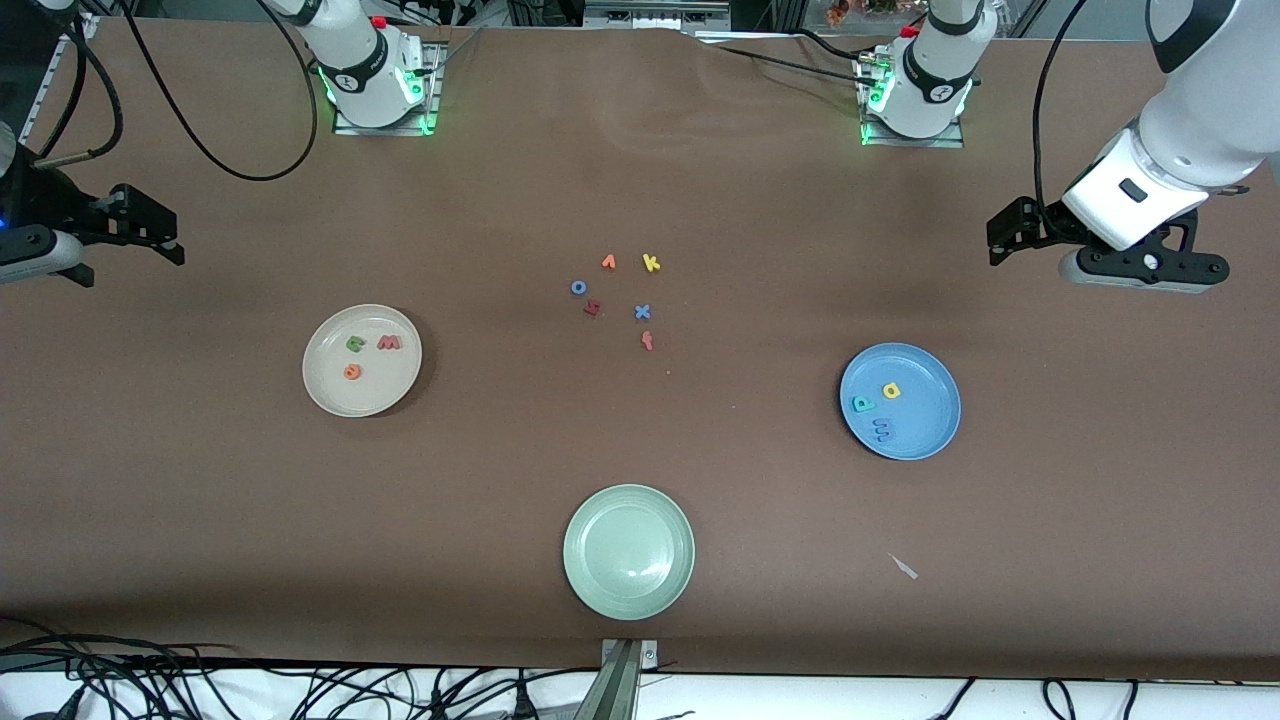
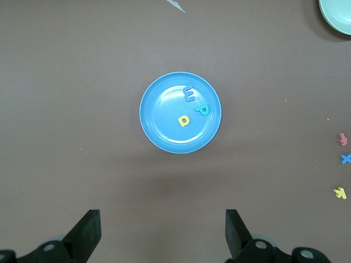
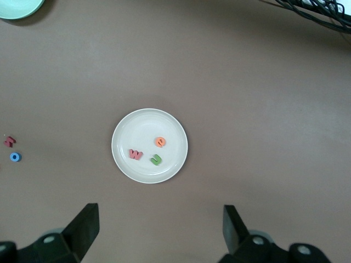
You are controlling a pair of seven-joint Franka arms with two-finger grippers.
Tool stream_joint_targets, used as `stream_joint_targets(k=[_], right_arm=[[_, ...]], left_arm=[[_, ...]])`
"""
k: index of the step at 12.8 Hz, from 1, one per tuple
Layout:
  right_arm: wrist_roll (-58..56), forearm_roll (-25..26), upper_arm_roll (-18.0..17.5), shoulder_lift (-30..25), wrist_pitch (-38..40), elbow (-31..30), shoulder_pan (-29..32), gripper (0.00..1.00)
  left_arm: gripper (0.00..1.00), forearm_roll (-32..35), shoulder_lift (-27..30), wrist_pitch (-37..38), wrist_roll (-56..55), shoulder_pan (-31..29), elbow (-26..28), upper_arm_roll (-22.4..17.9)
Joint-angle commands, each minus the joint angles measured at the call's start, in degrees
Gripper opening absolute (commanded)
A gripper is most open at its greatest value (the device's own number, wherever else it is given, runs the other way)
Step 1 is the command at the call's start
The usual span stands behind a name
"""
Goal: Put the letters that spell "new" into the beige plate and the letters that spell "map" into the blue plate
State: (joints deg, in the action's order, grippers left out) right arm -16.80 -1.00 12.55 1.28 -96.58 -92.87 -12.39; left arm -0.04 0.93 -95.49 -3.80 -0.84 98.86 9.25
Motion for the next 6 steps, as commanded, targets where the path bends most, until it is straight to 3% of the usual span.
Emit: stream_joint_targets(k=[1, 6], right_arm=[[0.1, -0.9, -0.2, 0.3, 0.4, 0.6, 0.3, 1.0], [0.0, -0.9, -0.3, 1.9, 0.3, 0.7, -0.2, 1.0]], left_arm=[[1.0, 0.1, -0.6, 1.4, 0.6, -0.1, -1.7, 0.3], [1.0, 0.0, -0.6, 1.4, 0.6, -0.1, -1.7, 0.4]])
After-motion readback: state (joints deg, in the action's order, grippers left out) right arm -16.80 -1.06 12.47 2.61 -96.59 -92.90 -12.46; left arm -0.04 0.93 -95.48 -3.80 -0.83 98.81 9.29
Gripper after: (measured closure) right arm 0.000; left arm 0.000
